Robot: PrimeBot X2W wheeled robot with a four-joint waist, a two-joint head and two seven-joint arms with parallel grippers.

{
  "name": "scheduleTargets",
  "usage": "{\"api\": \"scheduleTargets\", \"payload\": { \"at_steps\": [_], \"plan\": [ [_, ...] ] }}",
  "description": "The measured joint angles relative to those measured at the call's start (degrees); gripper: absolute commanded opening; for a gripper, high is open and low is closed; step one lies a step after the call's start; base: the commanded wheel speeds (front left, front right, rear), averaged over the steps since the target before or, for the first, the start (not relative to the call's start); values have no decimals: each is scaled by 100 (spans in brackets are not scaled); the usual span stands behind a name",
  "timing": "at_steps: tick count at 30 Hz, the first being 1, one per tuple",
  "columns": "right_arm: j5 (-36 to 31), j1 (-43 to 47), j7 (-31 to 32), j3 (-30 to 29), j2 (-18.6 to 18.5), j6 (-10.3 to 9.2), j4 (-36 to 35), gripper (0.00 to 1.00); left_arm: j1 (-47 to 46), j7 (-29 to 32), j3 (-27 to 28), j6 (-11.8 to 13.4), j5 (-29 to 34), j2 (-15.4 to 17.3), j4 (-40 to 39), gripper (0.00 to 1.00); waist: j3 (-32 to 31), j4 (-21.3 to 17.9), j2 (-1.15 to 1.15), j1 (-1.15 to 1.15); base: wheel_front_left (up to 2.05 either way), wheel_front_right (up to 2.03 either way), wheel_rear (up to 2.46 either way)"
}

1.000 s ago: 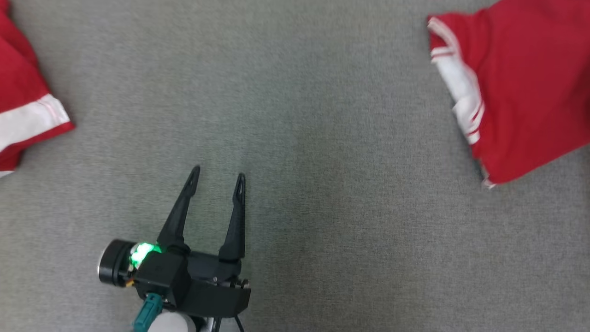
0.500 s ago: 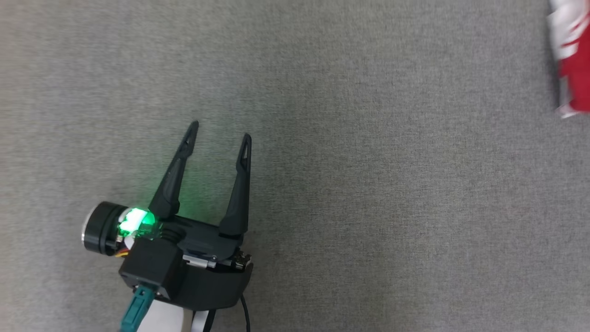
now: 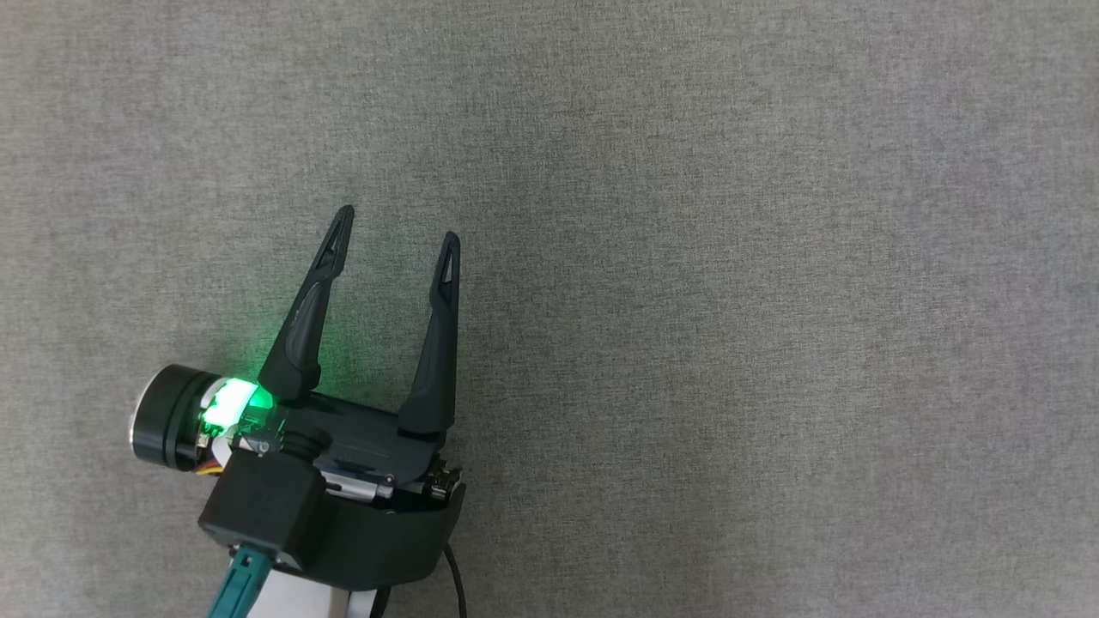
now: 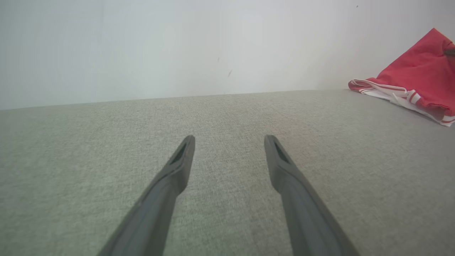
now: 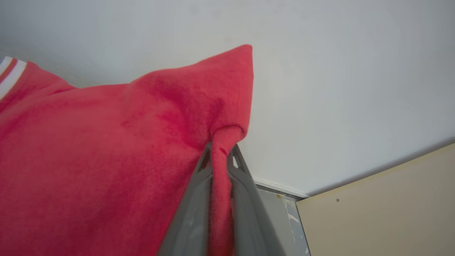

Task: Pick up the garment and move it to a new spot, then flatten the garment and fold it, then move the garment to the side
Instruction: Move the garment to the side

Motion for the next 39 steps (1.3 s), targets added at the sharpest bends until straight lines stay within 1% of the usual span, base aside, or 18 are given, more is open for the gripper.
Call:
{"api": "scheduleTargets", "payload": {
  "at_steps": [2,3,4,5,12,16,24,29,33,37,39],
  "plan": [
    [-16,-21,45,-7,-21,0,35,1,-12,0,-9,0,0,0,-13,100,20,2,0,0,0,0,0],
    [-26,-28,44,-11,-23,0,51,16,-12,0,-10,0,0,0,-21,100,27,4,0,0,0,0,0],
    [-54,-32,38,-5,-23,0,58,48,-12,0,-8,0,0,0,-23,100,29,3,0,0,0,0,0],
    [-87,-32,25,4,-21,0,64,99,-12,0,1,1,-1,0,-23,100,29,1,0,0,0,0,0],
    [-448,-213,-270,-151,157,0,208,100,21,0,89,-4,-47,-5,135,100,-114,-11,0,0,0,0,0],
    [-412,-272,-438,-138,438,0,107,100,134,1,123,42,-90,-3,303,100,-308,-22,0,0,0,0,0],
    [-400,-180,-803,34,842,0,-147,100,426,2,169,178,-243,-3,556,100,-845,-2,0,0,0,0,0],
    [-348,157,-1026,83,1470,0,-244,100,809,1,346,275,-320,0,799,100,-1350,44,-1,0,0,0,0],
    [-412,592,-1116,-53,2107,0,-341,100,1149,1,530,299,-348,1,947,100,-1793,77,-2,-1,0,0,0],
    [-558,1213,-1148,-493,2776,0,-545,100,1480,1,719,300,-363,2,1057,100,-2239,110,-2,-1,0,0,0],
    [-650,1586,-1150,-733,3055,0,-790,100,1603,1,771,300,-364,2,1091,100,-2446,126,-2,-2,0,0,0]
  ]
}}
